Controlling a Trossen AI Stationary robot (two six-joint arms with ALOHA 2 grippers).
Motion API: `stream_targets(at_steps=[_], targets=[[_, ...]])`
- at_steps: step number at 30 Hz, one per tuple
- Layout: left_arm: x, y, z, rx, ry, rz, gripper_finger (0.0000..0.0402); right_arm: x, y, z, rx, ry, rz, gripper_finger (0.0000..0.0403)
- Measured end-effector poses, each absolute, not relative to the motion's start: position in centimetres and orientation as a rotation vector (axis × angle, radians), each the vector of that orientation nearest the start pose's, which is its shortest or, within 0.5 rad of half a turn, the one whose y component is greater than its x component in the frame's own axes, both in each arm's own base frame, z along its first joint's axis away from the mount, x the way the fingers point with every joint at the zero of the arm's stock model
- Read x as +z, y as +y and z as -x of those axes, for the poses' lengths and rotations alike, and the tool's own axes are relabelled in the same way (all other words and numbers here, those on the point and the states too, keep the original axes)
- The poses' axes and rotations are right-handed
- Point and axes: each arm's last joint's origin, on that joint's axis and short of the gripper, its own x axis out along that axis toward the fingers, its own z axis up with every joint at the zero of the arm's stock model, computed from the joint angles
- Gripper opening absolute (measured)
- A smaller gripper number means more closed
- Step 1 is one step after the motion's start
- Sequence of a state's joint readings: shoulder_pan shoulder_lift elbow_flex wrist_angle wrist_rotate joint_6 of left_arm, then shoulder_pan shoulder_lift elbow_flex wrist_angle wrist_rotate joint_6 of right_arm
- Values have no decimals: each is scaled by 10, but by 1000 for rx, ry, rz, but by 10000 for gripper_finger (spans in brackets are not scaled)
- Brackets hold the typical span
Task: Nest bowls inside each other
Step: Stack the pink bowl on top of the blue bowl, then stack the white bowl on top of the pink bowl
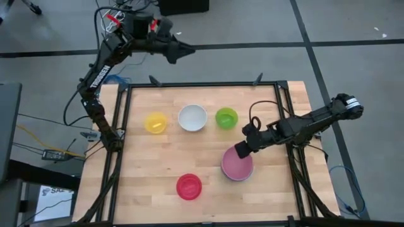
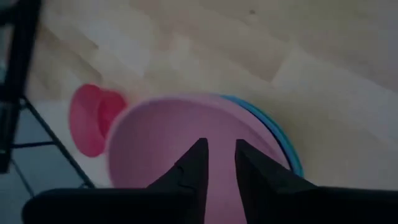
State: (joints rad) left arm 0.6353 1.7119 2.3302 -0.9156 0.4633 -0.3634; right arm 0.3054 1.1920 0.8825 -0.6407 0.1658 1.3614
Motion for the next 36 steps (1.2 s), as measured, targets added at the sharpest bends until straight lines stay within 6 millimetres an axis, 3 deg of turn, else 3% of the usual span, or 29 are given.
stream_targets(at_steps=[6,16,21,26,30,36], targets=[[528,175,-259,222,224,501,208,282,61,-247,-383,598,-1058,67],[528,175,-258,247,223,497,208,235,64,-285,-378,867,-1004,56],[528,175,-258,248,223,498,208,247,60,-287,-346,772,-1030,54],[530,174,-255,253,212,518,208,268,35,-280,-364,655,-1014,53],[544,164,-234,258,182,515,208,275,1,-281,-371,644,-946,51],[542,145,-198,386,305,538,208,322,-50,-301,-388,605,-627,50]])
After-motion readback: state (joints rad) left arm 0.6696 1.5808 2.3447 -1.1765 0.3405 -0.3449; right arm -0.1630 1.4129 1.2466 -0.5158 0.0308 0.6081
